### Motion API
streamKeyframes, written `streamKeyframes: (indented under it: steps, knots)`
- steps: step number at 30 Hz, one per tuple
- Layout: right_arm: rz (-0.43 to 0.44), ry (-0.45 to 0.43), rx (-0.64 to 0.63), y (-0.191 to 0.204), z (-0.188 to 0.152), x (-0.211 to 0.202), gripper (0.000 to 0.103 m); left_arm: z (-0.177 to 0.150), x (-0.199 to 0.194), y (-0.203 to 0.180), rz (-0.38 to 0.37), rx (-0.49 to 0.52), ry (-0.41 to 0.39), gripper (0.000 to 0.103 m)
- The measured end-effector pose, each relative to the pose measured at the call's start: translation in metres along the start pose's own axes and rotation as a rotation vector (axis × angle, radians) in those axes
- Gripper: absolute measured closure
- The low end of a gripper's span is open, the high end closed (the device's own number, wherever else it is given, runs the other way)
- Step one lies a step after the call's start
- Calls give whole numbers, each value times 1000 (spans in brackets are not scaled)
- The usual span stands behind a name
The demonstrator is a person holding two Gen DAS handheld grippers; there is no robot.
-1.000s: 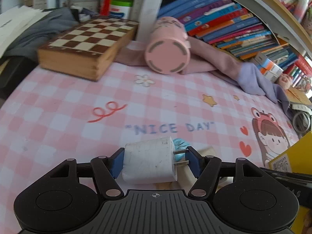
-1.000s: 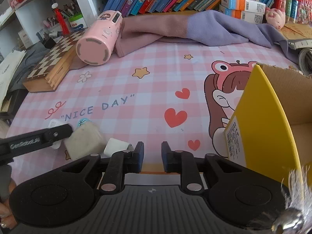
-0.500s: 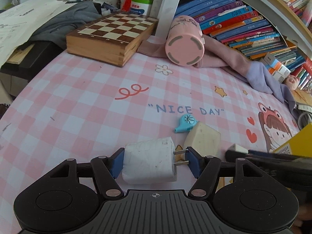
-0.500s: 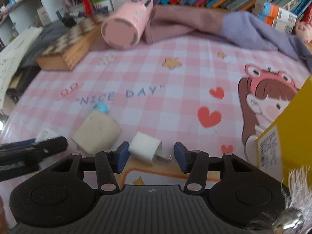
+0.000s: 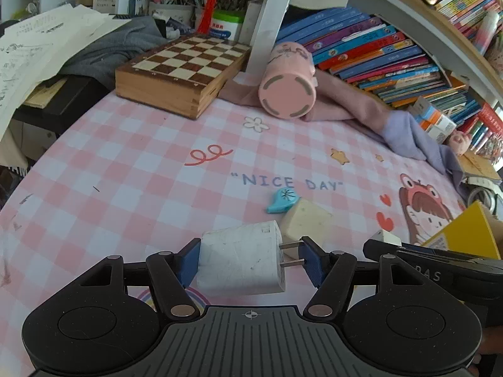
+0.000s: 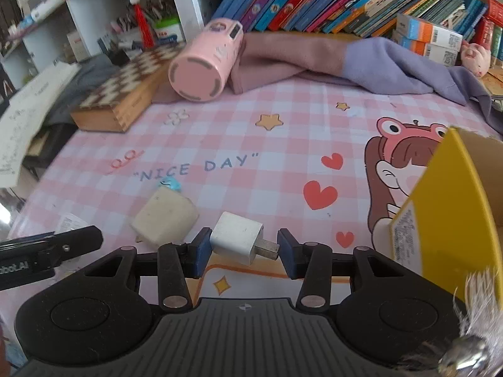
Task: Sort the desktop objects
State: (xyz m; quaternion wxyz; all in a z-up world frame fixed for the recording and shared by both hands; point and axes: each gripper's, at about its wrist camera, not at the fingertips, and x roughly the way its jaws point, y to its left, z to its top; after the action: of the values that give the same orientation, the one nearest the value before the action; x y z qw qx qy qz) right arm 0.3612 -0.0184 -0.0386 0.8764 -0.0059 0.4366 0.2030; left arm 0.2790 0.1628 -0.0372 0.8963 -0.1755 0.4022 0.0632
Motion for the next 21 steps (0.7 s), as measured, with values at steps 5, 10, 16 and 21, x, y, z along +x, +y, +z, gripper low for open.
streamKeyframes:
  steps: [5, 10, 16, 21]
  knots:
    - [16, -41, 10, -4, 0, -27, 60, 2, -23, -7, -26, 3, -36, 36]
    - [28, -91, -35, -6, 1, -56, 60, 5, -49, -9, -56, -7, -70, 36]
    - [51, -106, -13, -7, -11, -80, 60, 2, -76, -10, -94, -26, -103, 36]
    - [67, -114, 9, -6, -19, -97, 60, -5, -98, -3, -121, -74, -116, 36]
